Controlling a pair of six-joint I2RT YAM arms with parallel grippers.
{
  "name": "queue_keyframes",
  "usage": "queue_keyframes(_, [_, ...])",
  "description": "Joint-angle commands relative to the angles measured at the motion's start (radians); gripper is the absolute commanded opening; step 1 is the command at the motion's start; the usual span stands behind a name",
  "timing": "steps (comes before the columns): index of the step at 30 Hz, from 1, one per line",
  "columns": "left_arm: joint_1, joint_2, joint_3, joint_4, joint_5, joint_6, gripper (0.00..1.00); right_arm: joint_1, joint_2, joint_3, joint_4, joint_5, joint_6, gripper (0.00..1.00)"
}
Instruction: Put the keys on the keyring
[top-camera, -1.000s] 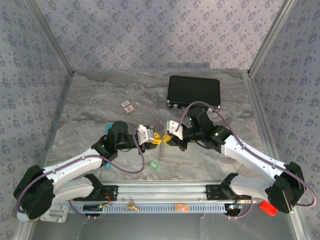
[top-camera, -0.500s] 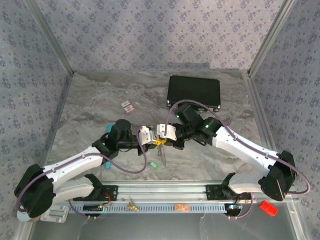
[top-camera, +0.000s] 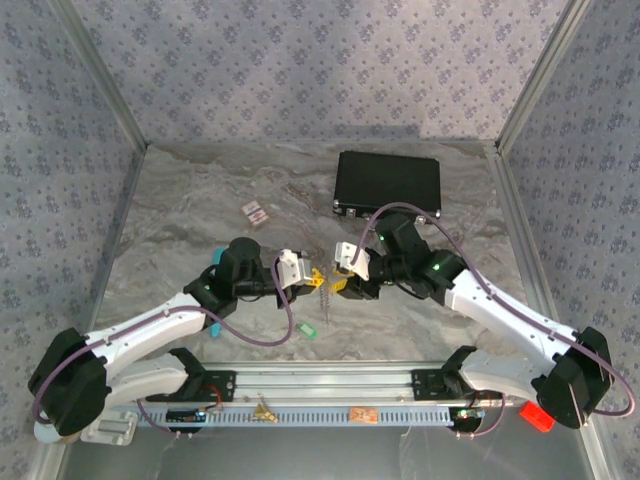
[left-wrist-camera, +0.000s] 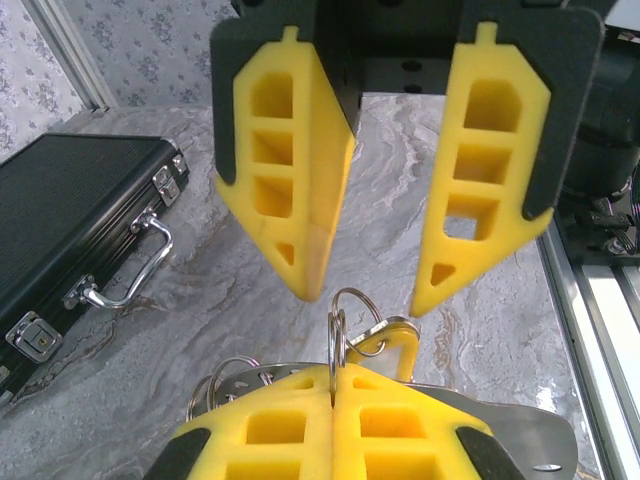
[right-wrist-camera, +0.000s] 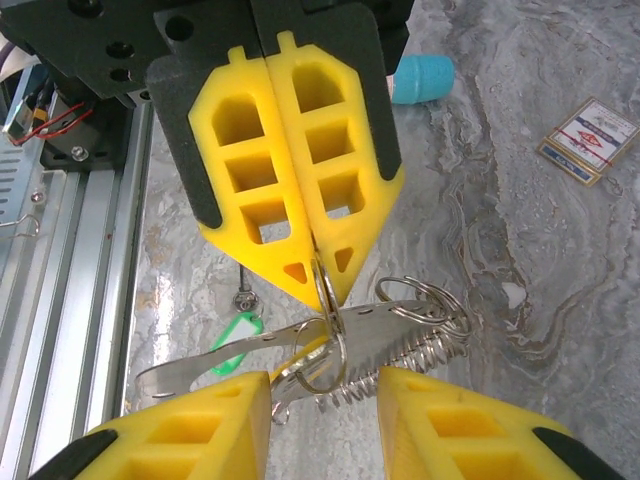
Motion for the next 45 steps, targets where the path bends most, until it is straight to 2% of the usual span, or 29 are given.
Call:
queue_keyframes(1, [-0.004,-0.025,-0.007,0.071,0.009,-0.020,0.00,0.007,-0.023,-0.024,0.056,-0.022,0.064,0.33])
queue_keyframes(3, [-0.005,-0.025,-0.009,0.074,0.009,-0.018,0.00,0.006,-0.023,-0.029,0.066,-0.026,0.074,0.31])
queue_keyframes(14, [-0.005,-0.039,-0.022,0.088,0.015,0.018,0.00,-0.024,0.004,-0.015,0.038,-0.061,0.098,0.08])
queue_keyframes(21, [-0.007,-0.055,-0.043,0.144,0.019,0.026,0.00,-0.029,0.070,0.024,0.005,-0.105,0.109,0.00])
queue_keyframes(28, [-0.013,-0.062,-0.048,0.162,0.015,0.034,0.00,-0.035,0.128,0.076,-0.043,-0.145,0.105,0.01])
queue_keyframes(34, [-0.013,-0.056,-0.053,0.165,0.010,0.033,0.00,-0.045,0.063,0.030,0.011,-0.122,0.096,0.28])
queue_keyframes(36, [-0.013,-0.051,-0.055,0.167,0.011,0.030,0.00,-0.044,0.021,-0.007,0.061,-0.102,0.085,0.31])
queue_keyframes(45, [-0.013,-0.035,-0.048,0.179,0.024,0.011,0.00,-0.020,0.000,-0.045,0.141,-0.110,0.054,0.31])
